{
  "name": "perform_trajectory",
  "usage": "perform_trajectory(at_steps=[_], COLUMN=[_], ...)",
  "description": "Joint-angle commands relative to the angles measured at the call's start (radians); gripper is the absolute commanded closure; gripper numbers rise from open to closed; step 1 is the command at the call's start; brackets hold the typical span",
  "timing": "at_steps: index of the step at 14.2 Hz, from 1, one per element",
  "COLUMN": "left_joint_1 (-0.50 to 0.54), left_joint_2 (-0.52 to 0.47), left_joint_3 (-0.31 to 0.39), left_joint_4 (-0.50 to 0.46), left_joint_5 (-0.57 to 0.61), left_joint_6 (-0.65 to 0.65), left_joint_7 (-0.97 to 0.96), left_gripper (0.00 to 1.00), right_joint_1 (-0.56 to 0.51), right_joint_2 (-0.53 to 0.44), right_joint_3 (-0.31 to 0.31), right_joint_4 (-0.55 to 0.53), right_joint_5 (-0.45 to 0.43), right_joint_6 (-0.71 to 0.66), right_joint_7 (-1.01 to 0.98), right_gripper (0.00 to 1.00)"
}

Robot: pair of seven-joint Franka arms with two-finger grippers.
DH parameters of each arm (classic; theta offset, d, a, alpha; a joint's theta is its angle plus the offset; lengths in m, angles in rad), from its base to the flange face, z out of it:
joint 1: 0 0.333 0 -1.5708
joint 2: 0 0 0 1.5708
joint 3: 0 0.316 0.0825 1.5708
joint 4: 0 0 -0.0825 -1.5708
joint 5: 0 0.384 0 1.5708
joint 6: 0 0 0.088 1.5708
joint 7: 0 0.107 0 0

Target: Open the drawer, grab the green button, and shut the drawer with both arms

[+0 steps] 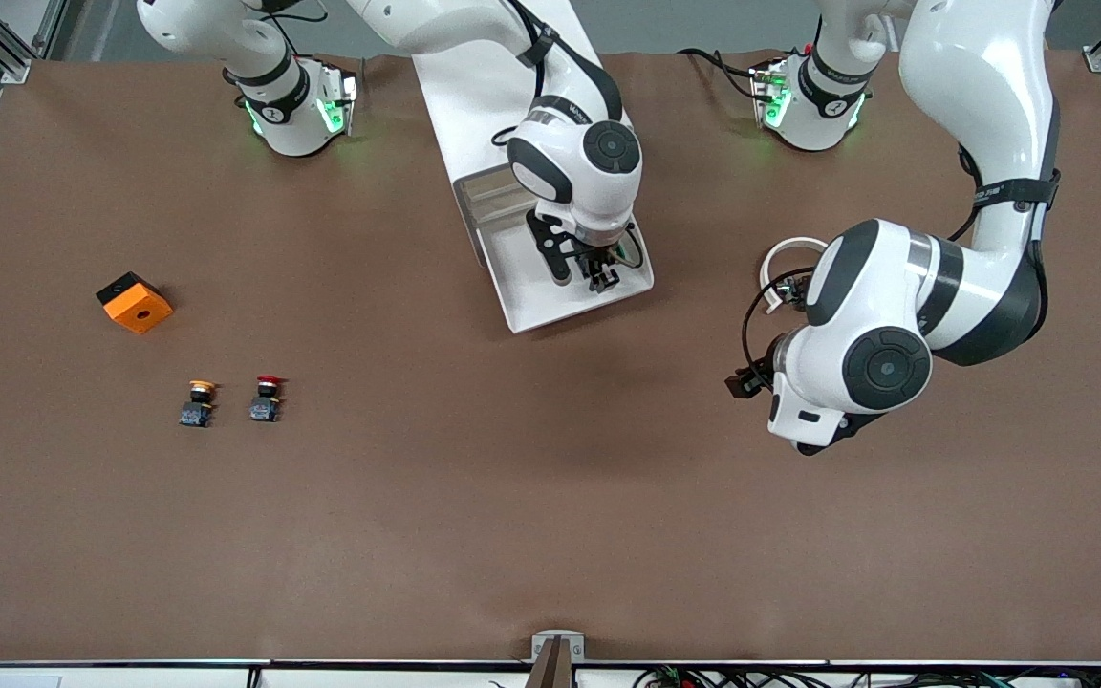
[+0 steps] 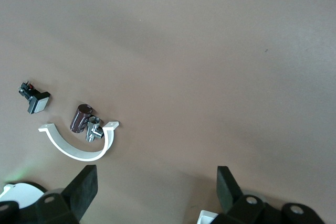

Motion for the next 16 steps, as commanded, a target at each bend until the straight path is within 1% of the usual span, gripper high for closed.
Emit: perform_trajectory(at_steps=[1,5,7,9,11,14,16], left_joint_1=[0.007,-0.024,-0.036,-0.025,-0.025,-0.024,-0.031], left_joint_2=[-0.028,-0.017,-0.025,-0.036,-0.072,-0.137,-0.166], left_joint_3=[-0.005,-0.008,-0.01,-0.049,-0.063,-0.079,-0.091], left_joint_4=[-0.038,-0.043,-0.088,-0.151,-0.258,-0.464,-0.57], left_joint_5=[0.019,0.014,0.014,0.013,0.006,0.006,0.006], left_joint_6=[0.023,0.04,0.104,0.187,0.322,0.565,0.702], left_joint_7=[0.019,0.01,0.009,0.009,0.009,0.016,0.016], left_gripper=[0.0,0.0,0.0,0.0,0.0,0.0,0.0], right_joint_1=[0.016,0.003,-0.015,-0.041,-0.075,-0.142,-0.196], right_joint_2=[0.019,0.016,0.008,0.005,-0.007,-0.035,-0.057], right_joint_3=[-0.006,-0.006,-0.006,-0.005,-0.005,-0.005,-0.006], right_joint_4=[0.028,0.072,0.094,0.12,0.128,0.136,0.134], right_joint_5=[0.013,0.013,0.014,0.016,0.016,0.028,0.028], right_joint_6=[-0.001,-0.009,-0.017,-0.018,-0.061,-0.09,-0.128], right_joint_7=[0.009,-0.023,-0.072,-0.167,-0.348,-0.541,-0.705], right_gripper=[1.0,1.0,1.0,1.0,1.0,1.0,1.0])
